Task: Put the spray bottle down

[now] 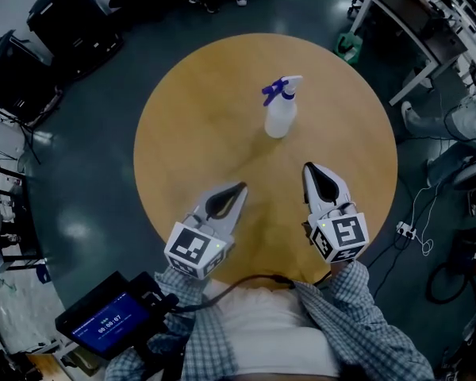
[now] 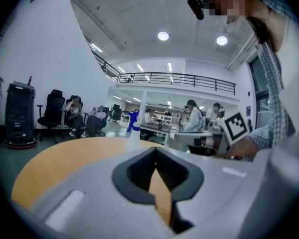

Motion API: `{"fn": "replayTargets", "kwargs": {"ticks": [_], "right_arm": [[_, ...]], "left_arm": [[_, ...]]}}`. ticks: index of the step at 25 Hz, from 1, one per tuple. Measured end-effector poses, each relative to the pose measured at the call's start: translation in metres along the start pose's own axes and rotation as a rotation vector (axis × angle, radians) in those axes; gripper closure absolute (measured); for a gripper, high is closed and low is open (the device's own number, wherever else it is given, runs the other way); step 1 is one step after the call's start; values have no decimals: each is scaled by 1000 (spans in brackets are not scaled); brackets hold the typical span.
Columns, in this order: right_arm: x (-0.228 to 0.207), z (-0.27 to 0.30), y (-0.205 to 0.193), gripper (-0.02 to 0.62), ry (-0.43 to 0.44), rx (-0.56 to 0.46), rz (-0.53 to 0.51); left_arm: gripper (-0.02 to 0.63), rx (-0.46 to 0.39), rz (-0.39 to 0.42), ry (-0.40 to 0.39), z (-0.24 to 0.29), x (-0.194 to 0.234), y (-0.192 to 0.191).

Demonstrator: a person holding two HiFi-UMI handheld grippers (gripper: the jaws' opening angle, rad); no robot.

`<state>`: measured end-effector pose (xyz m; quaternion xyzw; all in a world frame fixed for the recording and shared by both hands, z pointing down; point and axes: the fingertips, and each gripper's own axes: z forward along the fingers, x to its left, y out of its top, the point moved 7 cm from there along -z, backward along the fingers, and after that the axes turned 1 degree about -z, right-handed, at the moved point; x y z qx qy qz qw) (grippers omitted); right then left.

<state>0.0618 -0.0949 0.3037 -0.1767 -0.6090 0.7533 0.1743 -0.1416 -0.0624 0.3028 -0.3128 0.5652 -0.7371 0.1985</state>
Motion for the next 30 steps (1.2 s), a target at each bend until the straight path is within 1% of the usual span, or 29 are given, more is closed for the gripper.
{"fn": "replayTargets", "kwargs": {"ticks": [9, 15, 30], "right_arm": [[2, -9, -6, 592, -10, 24, 2], [4, -8, -6, 592, 7, 32, -22], [7, -8, -10, 592, 41, 67, -24]], "left_arm": [[607, 0, 7, -10, 1, -1, -2], [607, 8, 10, -7, 2, -1, -4], [607, 23, 25, -21, 5, -6, -1]]}}
